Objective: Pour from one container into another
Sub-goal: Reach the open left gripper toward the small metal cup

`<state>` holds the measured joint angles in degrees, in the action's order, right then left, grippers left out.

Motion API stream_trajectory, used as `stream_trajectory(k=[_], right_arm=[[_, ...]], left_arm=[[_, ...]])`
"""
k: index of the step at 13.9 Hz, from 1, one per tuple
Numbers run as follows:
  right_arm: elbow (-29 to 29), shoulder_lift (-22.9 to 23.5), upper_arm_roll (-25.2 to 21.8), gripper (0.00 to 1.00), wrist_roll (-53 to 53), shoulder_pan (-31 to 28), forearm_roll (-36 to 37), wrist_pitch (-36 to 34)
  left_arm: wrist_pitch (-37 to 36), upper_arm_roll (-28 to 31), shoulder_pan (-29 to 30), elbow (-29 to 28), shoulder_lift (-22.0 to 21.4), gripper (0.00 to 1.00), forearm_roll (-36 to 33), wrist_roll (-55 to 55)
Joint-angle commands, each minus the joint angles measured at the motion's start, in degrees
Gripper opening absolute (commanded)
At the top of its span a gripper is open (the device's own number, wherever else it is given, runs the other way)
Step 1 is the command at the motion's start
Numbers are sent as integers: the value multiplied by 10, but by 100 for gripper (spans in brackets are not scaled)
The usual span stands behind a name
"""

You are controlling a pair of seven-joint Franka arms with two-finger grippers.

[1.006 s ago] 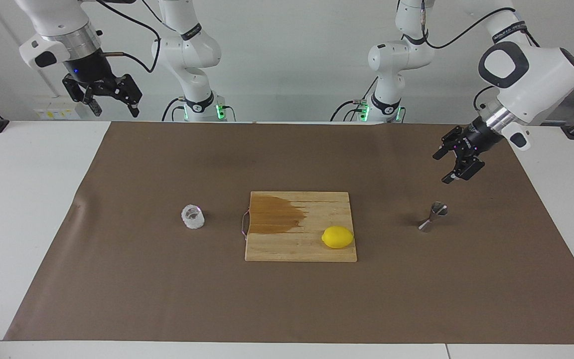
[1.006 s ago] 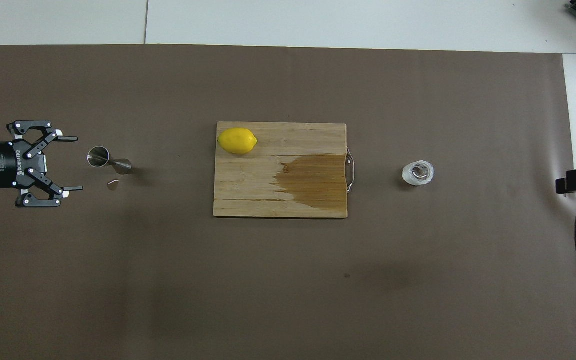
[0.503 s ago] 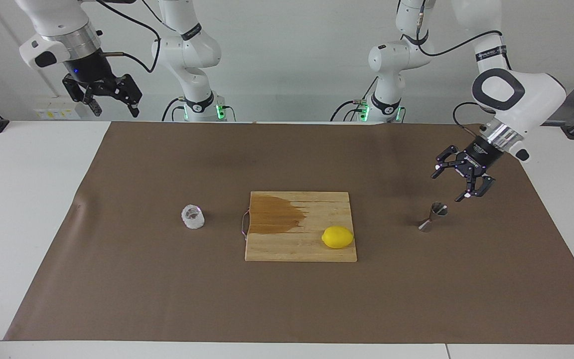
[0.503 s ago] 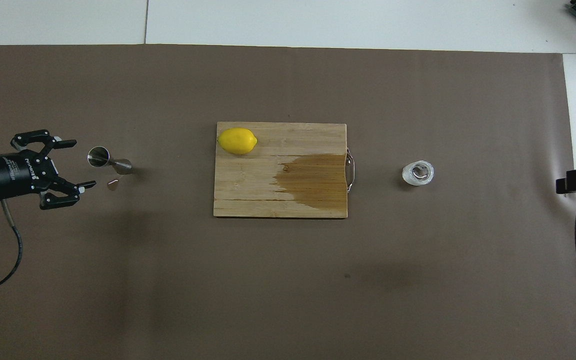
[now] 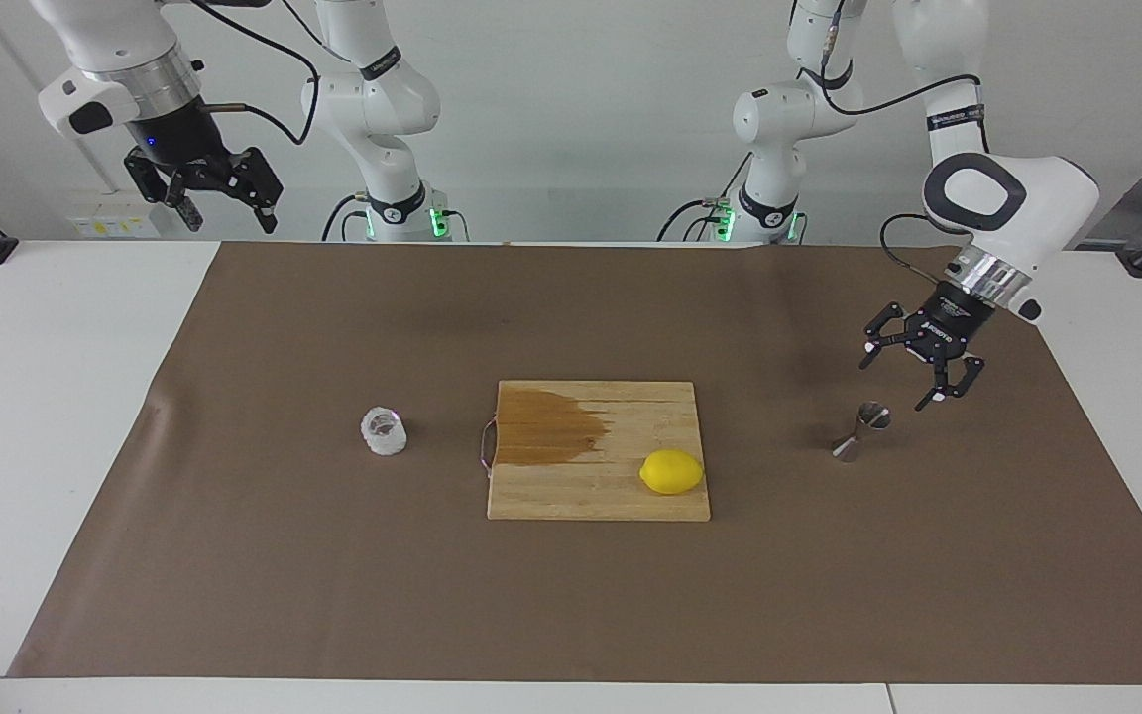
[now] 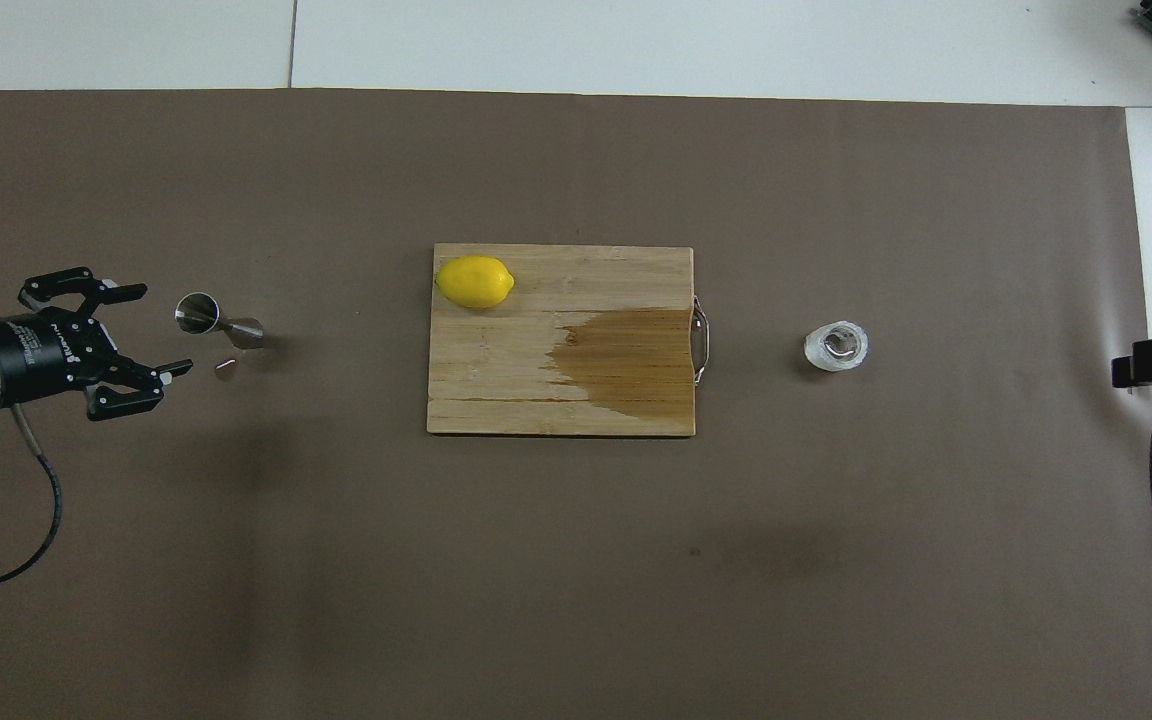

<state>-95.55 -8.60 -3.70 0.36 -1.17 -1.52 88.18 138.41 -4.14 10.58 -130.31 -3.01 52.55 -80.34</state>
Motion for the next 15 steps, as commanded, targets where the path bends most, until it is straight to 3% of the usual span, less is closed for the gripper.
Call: stream_trajectory(k=[1,15], right_arm=[[0,-4,4,100,5,-5,-1,-6],[0,-4,4,100,5,-5,-1,-6]], left_arm=[[52,-2,-20,-32,-11,100,37,-11],[104,-2,-52,-37,29,100,92,-5]])
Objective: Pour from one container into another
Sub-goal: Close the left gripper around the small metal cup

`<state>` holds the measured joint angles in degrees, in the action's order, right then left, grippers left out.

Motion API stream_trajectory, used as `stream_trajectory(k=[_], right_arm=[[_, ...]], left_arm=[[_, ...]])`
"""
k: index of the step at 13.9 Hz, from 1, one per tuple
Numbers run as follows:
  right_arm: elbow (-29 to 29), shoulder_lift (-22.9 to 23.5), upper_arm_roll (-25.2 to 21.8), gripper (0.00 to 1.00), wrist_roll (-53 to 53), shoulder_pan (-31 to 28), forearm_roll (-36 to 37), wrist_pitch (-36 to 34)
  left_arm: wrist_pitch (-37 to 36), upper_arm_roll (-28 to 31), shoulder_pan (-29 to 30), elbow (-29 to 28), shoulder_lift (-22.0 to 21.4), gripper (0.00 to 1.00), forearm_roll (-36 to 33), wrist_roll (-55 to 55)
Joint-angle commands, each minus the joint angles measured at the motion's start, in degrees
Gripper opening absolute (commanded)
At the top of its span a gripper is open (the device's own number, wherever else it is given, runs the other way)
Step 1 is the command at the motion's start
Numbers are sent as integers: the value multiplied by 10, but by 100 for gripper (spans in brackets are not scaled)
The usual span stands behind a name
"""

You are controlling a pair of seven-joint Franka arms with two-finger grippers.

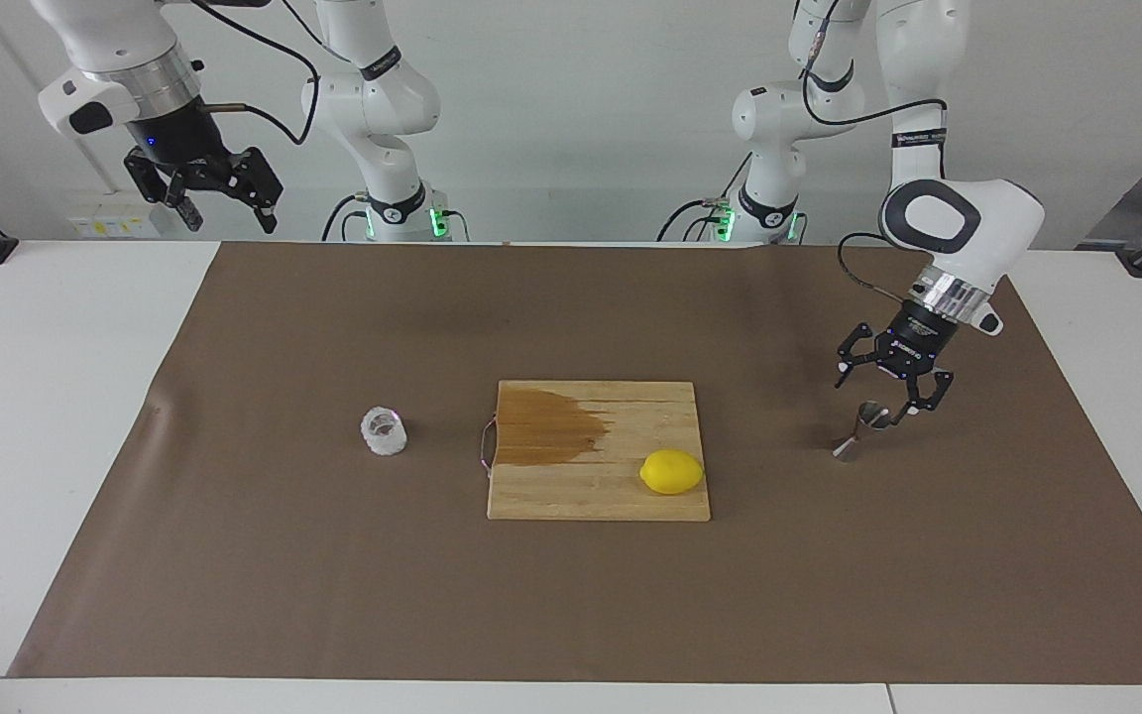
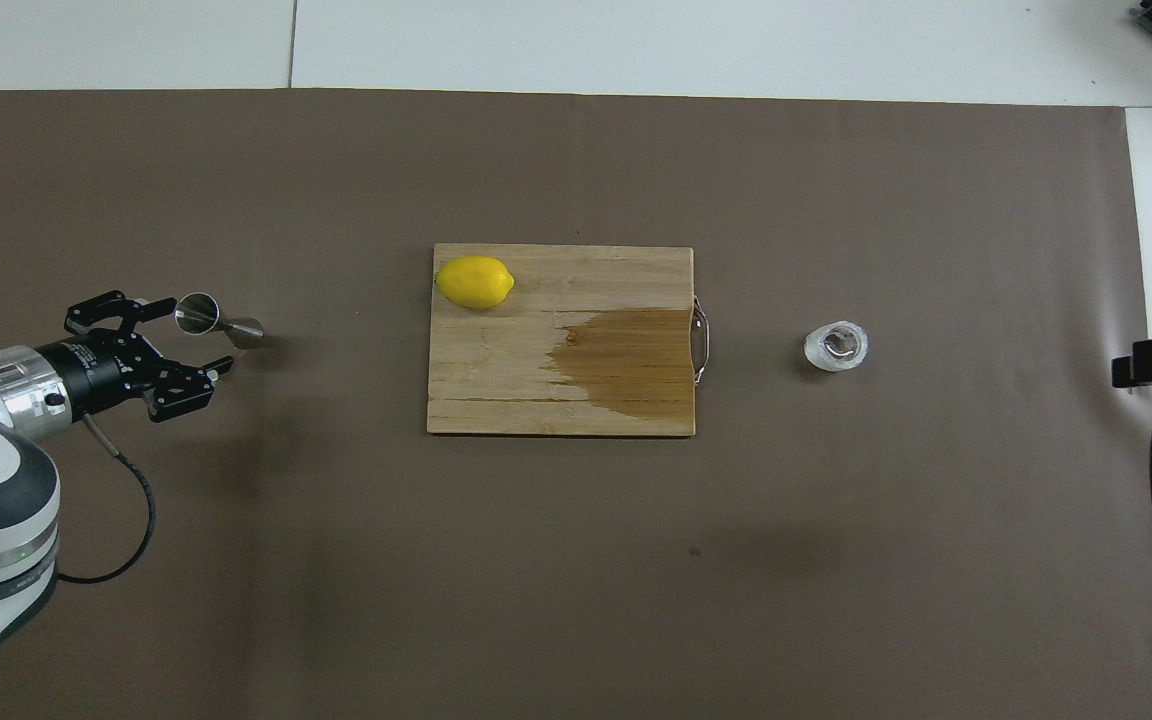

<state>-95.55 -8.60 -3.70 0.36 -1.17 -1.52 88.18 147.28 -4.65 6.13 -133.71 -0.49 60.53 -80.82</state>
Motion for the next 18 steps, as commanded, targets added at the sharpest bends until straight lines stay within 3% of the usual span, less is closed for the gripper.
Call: stream_trajectory(k=[1,18], right_arm=[[0,-4,4,100,5,-5,-1,-6],[1,-4,4,100,5,-4,-1,-6]], left_arm=[[16,3,-8,-3,5,100,13,0],[68,3,-28,18,30,100,46,0]])
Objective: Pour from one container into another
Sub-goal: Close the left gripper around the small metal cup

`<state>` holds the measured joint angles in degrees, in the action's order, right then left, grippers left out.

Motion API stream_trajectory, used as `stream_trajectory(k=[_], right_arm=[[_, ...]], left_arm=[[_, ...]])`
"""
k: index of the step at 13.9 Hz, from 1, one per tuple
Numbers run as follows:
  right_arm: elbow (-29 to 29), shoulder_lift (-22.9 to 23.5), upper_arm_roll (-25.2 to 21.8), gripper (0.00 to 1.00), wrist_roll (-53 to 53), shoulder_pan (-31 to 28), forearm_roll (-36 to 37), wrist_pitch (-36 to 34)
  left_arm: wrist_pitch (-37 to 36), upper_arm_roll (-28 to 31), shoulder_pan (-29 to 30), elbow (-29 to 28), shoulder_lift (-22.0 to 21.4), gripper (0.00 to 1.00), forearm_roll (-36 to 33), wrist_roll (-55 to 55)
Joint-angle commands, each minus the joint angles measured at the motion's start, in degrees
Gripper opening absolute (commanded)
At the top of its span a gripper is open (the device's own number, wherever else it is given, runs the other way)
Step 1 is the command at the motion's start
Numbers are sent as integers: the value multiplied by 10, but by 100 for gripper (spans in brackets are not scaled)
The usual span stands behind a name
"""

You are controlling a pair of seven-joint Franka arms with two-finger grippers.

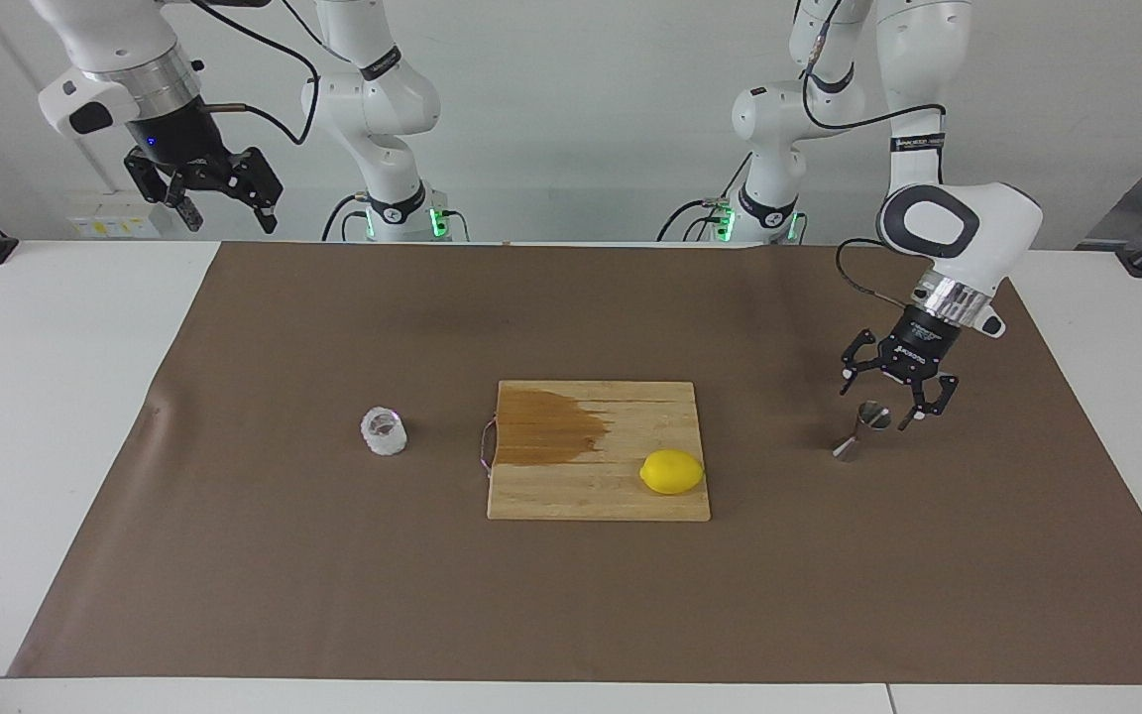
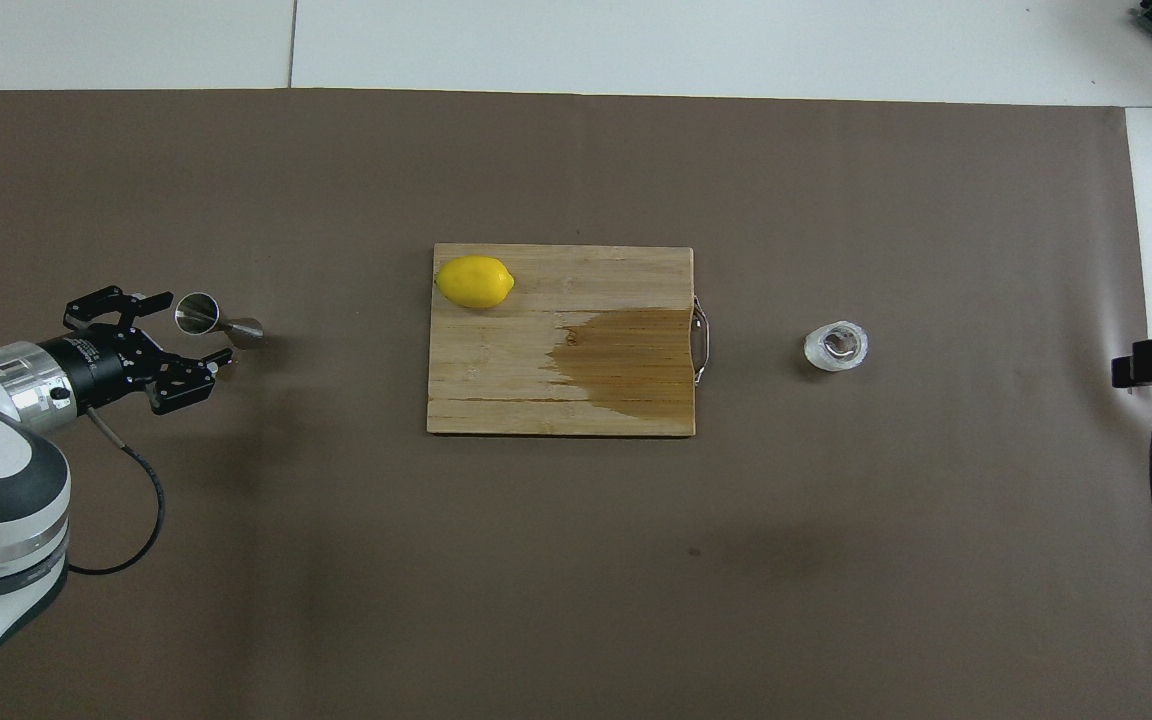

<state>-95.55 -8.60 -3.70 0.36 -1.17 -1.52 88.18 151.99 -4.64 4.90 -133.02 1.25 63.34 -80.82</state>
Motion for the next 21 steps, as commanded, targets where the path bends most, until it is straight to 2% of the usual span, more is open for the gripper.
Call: stream_trajectory(k=[1,6,11,12,15,18,19,21], right_arm=[[0,-4,4,100,5,-5,-1,-6],[0,-4,4,100,5,-5,-1,-6],[1,-4,4,100,5,-5,-1,-6],[0,-4,4,100,5,-5,-1,-6],[0,-4,4,100,5,-5,-1,-6],[0,-4,4,100,5,-5,-1,-6],[0,-4,4,100,5,-5,-1,-6],[1,-4,4,100,5,-5,-1,-6]], left_arm=[[23,2,-18,11,14,100,18,0],[23,2,-17,11,16,97,19,-1],[22,3,-16,11,16,90,20,-2],[22,3,-15,11,16,86,20,-2],[23,2,-14,11,16,58,28,-2],[23,2,-15,10,16,17,34,-3],[23,2,-15,11,16,9,35,-3],[22,2,-16,11,16,1,35,-4]])
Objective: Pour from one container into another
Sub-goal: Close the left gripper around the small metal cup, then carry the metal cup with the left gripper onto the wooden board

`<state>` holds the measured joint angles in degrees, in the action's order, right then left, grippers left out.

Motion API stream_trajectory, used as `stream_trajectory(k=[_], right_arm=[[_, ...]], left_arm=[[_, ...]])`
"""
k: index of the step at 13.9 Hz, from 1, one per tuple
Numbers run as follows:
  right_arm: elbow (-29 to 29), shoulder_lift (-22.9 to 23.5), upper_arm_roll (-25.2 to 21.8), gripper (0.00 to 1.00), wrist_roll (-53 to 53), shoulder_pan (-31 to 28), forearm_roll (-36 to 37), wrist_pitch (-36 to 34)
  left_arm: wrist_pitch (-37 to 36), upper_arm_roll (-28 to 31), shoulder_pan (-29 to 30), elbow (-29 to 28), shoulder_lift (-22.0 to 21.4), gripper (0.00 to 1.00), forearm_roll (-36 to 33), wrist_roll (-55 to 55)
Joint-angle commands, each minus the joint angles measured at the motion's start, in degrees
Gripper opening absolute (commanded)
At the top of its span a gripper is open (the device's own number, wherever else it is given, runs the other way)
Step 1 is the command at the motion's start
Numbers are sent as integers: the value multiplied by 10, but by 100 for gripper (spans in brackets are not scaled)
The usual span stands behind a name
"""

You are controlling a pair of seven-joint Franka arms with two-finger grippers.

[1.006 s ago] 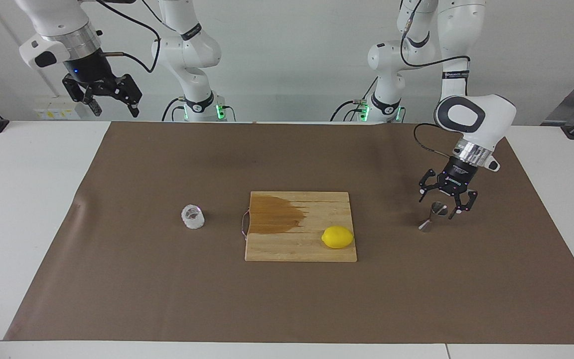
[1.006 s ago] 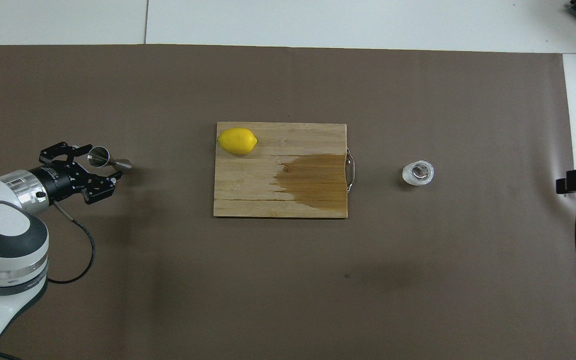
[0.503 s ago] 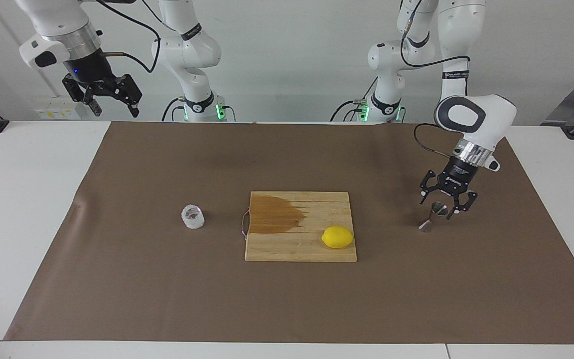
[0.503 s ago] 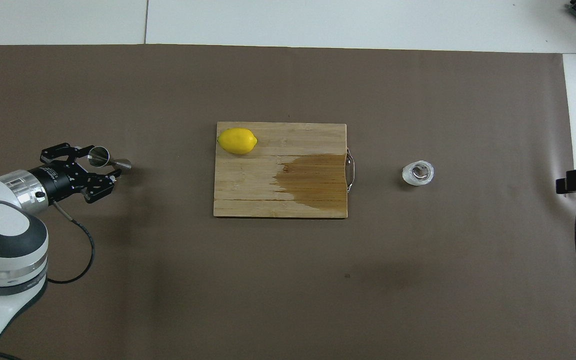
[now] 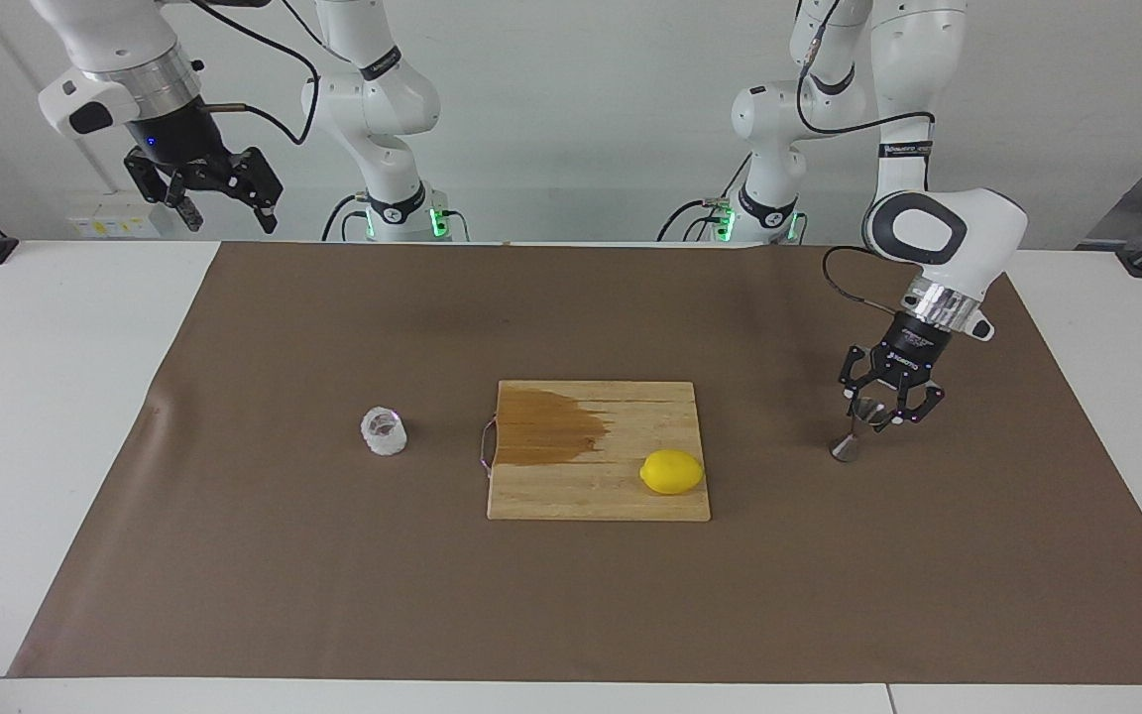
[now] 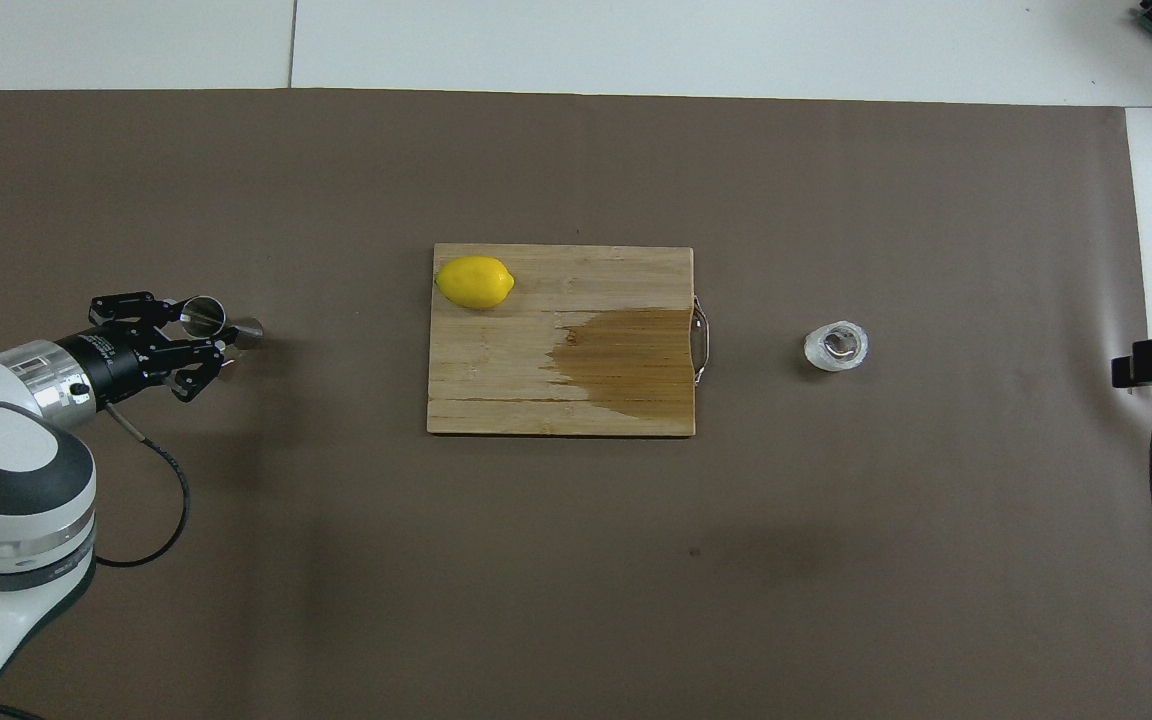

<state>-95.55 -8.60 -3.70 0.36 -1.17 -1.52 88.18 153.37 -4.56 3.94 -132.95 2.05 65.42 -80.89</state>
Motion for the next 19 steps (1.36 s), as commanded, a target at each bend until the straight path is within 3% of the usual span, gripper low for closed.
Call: stream_trajectory(k=[1,10,16,19], right_arm=[[0,-4,4,100,5,-5,-1,-6],[0,-4,4,100,5,-5,-1,-6],[0,-4,4,100,5,-5,-1,-6],[0,-4,4,100,5,-5,-1,-6]], left_arm=[[5,3,-6,13,8,0,13,-4],[-100,-4,-14,80,-6,0,6,-20],[-127,-7,-101,151,-3,0,-98,-156],[-120,-8,-150,159,-2,0,-112,-202]])
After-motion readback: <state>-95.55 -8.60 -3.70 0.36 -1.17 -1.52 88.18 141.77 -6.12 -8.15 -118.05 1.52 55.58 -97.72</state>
